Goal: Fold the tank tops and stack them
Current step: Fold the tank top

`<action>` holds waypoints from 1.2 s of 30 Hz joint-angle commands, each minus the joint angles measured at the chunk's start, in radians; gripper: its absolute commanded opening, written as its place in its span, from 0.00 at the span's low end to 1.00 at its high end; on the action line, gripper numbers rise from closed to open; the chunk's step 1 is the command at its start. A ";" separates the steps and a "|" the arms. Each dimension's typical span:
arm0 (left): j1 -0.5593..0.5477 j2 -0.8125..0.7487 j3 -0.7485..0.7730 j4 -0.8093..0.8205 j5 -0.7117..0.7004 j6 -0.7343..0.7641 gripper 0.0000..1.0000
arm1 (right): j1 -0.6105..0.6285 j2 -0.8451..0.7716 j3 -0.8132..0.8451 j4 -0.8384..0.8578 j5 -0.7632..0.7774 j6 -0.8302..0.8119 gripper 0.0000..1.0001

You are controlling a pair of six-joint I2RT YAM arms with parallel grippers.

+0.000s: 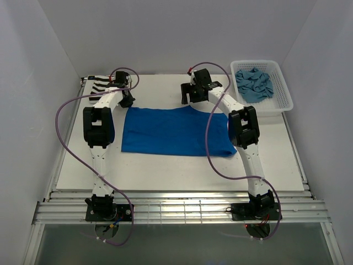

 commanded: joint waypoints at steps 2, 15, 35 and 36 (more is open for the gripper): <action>0.001 -0.039 -0.043 0.006 0.024 -0.003 0.00 | 0.004 0.031 0.039 0.046 -0.004 0.049 0.79; 0.001 -0.103 -0.105 0.052 0.004 0.015 0.00 | 0.004 -0.022 -0.110 0.073 -0.055 0.125 0.39; 0.001 -0.324 -0.355 0.203 0.025 0.032 0.00 | 0.021 -0.341 -0.433 0.265 -0.061 0.074 0.08; -0.001 -0.333 -0.369 0.210 0.024 0.031 0.00 | 0.021 -0.358 -0.462 0.267 -0.064 0.071 0.08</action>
